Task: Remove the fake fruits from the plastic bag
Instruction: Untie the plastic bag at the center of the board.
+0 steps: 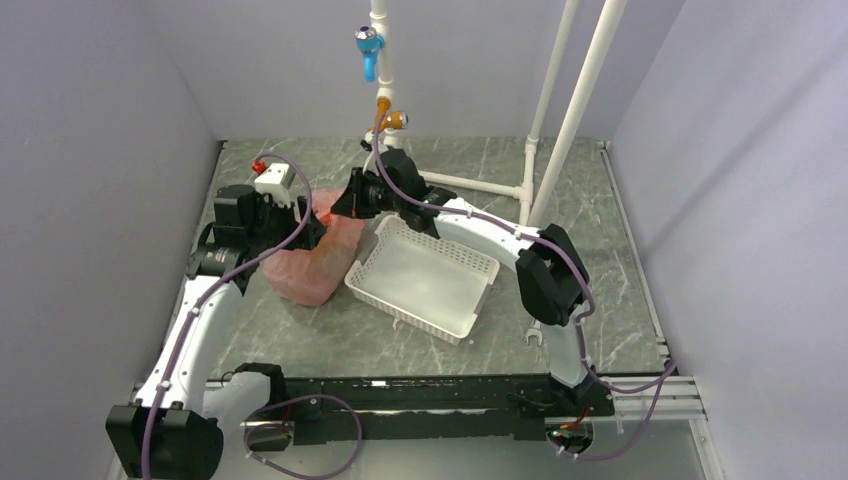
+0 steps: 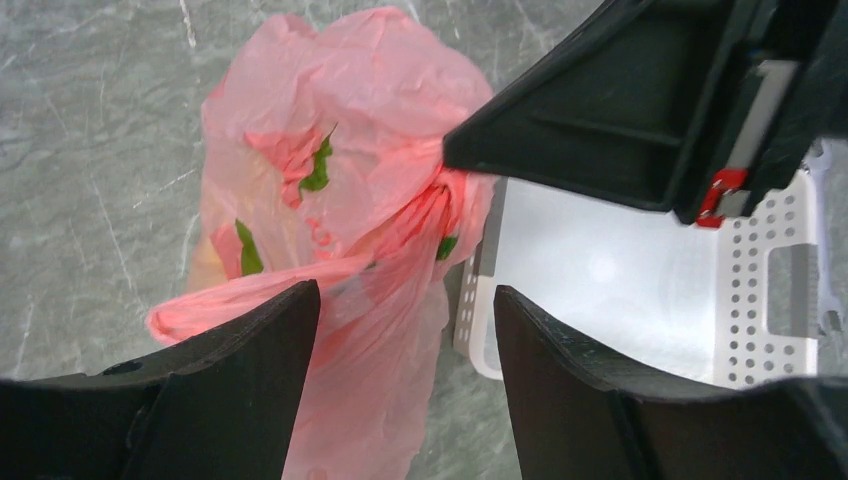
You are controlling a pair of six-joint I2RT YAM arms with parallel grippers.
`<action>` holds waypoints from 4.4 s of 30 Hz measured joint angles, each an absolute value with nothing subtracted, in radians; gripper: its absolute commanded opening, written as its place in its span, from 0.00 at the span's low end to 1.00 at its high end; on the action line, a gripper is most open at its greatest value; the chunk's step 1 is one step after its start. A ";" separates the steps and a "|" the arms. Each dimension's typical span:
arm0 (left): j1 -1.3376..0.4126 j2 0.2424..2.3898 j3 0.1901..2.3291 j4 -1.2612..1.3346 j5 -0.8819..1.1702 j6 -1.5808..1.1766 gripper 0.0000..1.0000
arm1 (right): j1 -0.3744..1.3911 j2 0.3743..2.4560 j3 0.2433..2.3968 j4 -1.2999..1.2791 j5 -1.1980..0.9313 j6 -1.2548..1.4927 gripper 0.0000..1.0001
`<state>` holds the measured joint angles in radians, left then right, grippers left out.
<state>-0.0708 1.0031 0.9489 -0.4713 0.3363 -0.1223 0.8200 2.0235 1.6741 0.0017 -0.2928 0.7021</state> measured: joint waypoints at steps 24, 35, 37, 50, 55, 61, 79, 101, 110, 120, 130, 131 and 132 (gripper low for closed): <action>-0.071 1.020 0.909 -0.454 0.312 -0.063 0.40 | 0.835 2.009 1.654 0.010 -0.317 0.694 0.00; -0.071 1.019 0.909 -0.488 0.306 -0.063 0.00 | 0.841 2.009 1.654 0.011 -0.315 0.696 0.00; -0.075 0.995 0.907 -0.503 0.270 -0.073 0.00 | 0.842 2.009 1.654 0.012 -0.312 0.704 0.00; -0.094 0.561 0.803 -0.640 0.019 -0.226 0.00 | 0.838 2.024 1.693 -0.012 -0.266 0.737 0.00; -0.095 0.388 0.715 -0.631 0.027 -0.235 0.00 | 0.837 2.065 1.802 -0.080 -0.260 0.719 0.08; -0.095 0.272 0.652 -0.599 0.025 -0.244 0.00 | 0.834 2.065 1.812 -0.116 -0.263 0.688 0.35; -0.062 0.324 0.645 -0.572 0.094 -0.241 0.00 | 0.899 1.765 1.474 0.049 -0.258 0.686 0.55; -0.041 0.324 0.645 -0.557 0.139 -0.237 0.00 | 0.872 2.014 1.501 0.279 -0.332 0.883 0.47; -0.026 0.325 0.643 -0.544 0.164 -0.231 0.00 | 0.871 2.021 1.503 0.415 -0.377 0.936 0.48; -0.016 0.326 0.643 -0.541 0.180 -0.231 0.00 | 0.871 2.056 1.466 0.569 -0.430 1.041 0.49; -0.014 0.326 0.641 -0.539 0.187 -0.231 0.00 | 0.855 2.055 1.360 0.612 -0.424 1.085 0.55; -0.013 0.326 0.641 -0.539 0.188 -0.231 0.00 | 0.851 2.055 1.352 0.617 -0.424 1.093 0.57; -0.012 0.327 0.641 -0.538 0.189 -0.231 0.00 | 0.848 2.054 1.340 0.635 -0.423 1.102 0.58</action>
